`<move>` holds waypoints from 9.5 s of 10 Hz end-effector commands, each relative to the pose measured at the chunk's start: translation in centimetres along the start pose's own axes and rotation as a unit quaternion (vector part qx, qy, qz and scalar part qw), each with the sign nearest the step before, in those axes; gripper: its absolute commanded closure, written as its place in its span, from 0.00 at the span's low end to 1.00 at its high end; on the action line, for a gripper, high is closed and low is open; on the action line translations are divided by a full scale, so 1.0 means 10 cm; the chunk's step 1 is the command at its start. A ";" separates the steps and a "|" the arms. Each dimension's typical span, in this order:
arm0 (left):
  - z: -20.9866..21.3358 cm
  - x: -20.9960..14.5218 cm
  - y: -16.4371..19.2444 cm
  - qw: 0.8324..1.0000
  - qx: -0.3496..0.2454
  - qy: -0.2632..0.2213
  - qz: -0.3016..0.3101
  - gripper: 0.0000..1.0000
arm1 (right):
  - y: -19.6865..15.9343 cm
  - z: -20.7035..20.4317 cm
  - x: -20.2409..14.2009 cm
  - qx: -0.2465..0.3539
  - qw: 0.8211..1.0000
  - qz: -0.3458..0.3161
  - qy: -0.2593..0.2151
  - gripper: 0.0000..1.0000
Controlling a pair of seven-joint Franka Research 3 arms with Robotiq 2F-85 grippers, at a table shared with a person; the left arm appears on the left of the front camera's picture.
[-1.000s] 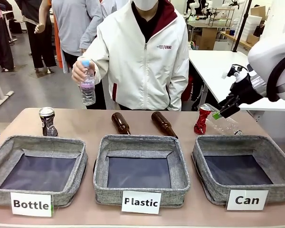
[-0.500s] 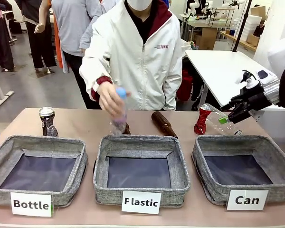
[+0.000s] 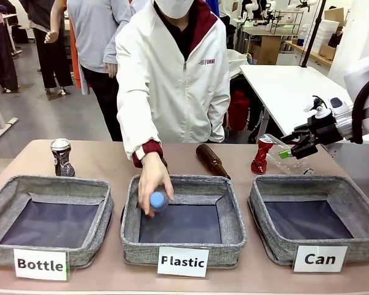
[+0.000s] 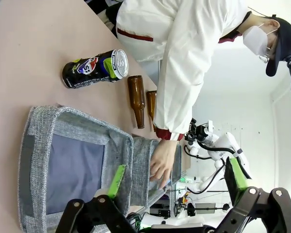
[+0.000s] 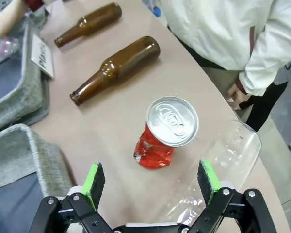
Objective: Sort the can waste into the basket.
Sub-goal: Pick up the can waste from the table and place it in the right Fabric basket.
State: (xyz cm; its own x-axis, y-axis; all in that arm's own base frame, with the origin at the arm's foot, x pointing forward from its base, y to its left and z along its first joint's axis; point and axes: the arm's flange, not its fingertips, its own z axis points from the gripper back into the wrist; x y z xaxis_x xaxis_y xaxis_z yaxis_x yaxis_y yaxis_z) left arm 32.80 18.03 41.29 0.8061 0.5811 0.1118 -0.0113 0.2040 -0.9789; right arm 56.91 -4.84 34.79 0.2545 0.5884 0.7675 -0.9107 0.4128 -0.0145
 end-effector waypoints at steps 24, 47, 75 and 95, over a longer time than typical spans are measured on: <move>0.02 -0.02 0.00 1.000 0.000 0.007 -0.010 0.00 | -0.44 -0.72 0.01 0.115 0.991 -0.032 -0.063 1.00; 0.02 -0.02 0.00 1.000 0.000 0.007 -0.010 0.00 | 2.14 0.25 0.81 0.228 0.871 0.022 0.435 0.00; 0.02 -0.02 0.00 1.000 0.000 0.007 -0.010 0.00 | 0.79 1.79 -0.06 0.148 0.856 -0.374 -0.326 0.00; -1.10 0.68 -0.11 0.820 -0.010 0.080 -0.567 0.00 | 0.79 1.79 -0.06 0.148 0.856 -0.374 -0.326 0.00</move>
State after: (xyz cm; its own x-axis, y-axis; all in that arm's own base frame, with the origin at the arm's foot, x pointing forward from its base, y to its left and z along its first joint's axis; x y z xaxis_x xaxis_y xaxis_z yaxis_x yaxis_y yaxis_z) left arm 44.84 13.37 40.76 0.3642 -0.1039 0.9255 0.8098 0.5261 -0.2596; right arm 43.82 -14.24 45.02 0.6370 -0.3287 0.6972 -0.6503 0.2565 0.7151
